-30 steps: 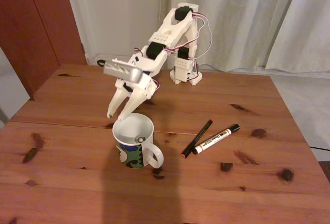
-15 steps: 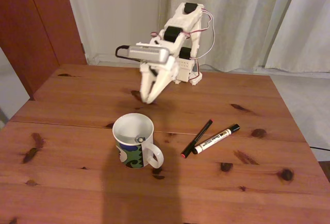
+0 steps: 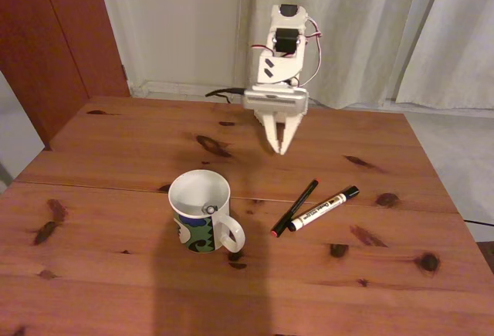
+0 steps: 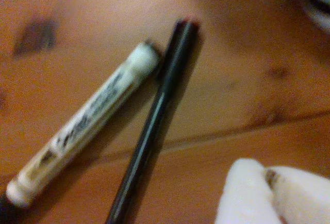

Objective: Clean up the desk and place the pens and markers into the cup

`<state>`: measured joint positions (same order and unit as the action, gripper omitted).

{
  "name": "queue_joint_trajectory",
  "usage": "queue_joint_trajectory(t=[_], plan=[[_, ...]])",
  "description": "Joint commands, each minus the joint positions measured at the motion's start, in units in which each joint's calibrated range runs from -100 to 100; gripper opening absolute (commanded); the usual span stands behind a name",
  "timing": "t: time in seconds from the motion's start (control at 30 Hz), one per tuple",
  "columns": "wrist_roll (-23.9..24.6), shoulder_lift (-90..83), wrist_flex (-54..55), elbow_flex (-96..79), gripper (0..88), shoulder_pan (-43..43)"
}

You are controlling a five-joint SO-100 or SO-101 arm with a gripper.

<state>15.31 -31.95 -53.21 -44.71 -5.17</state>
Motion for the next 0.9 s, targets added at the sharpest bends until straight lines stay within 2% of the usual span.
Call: queue_joint_trajectory(t=[0.0, 0.13, 0.6, 0.87], plan=[[2.2, 0.3, -0.2, 1.0, 0.6, -1.5], [2.7, 1.3, 0.4, 1.2, 0.5, -1.3], [-2.9, 1.8, 0.4, 0.2, 0.5, 0.5], [-2.5, 2.0, 0.4, -1.5, 0.8, 1.7]])
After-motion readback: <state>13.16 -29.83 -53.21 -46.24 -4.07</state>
